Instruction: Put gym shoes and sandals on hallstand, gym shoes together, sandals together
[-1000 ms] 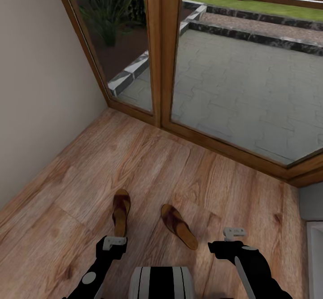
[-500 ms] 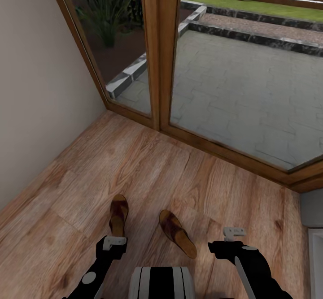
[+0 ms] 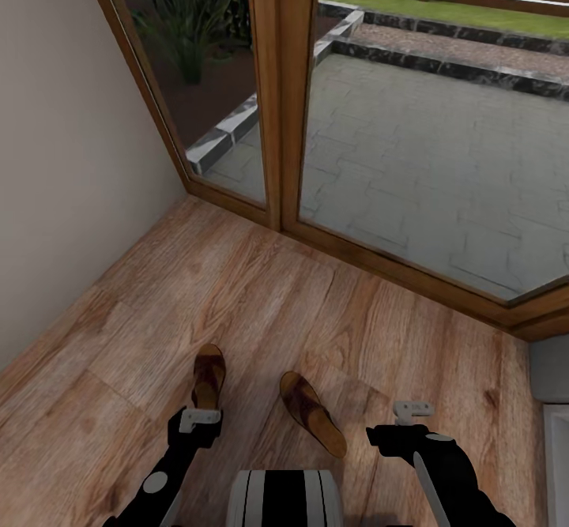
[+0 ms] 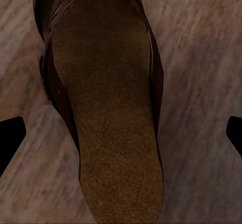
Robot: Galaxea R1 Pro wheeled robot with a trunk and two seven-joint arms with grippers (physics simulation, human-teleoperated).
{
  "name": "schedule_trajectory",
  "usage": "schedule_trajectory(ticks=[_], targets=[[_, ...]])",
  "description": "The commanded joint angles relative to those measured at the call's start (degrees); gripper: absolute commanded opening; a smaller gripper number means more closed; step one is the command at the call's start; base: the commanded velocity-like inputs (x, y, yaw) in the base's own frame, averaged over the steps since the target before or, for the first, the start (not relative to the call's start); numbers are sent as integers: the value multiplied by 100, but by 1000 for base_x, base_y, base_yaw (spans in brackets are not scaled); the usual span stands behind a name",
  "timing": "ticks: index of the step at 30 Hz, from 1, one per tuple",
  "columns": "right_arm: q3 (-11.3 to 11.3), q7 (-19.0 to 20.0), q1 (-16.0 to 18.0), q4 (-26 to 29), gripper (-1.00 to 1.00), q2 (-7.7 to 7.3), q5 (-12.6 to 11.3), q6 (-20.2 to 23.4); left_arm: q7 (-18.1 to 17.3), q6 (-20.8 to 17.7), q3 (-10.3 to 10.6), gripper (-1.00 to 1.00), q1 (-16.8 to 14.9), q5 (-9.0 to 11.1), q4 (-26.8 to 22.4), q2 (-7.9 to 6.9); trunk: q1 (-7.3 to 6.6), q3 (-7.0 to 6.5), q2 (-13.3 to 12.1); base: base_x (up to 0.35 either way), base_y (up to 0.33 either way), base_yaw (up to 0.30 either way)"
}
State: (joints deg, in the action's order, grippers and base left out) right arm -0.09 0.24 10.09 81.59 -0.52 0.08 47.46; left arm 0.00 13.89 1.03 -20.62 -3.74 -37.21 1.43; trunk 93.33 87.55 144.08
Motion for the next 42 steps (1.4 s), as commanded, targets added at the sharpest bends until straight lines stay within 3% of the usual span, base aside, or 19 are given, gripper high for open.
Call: schedule_trajectory(ticks=[1,6,14,42], targets=[[0,3,2,6,100,-1,1,26,0,34,-8,100,-8,-39,3,-7,-1,3,1,0,0,0],[0,3,2,6,100,-1,1,26,6,269,-7,100,-12,-39,3,-19,-1,3,1,0,0,0],[0,3,2,6,100,-1,1,26,8,297,-14,100,-12,-39,-2,-17,-1,3,1,0,0,0],[0,3,2,6,100,-1,1,26,9,299,-15,100,-12,-39,-88,-20,66,752,36,0,0,0]])
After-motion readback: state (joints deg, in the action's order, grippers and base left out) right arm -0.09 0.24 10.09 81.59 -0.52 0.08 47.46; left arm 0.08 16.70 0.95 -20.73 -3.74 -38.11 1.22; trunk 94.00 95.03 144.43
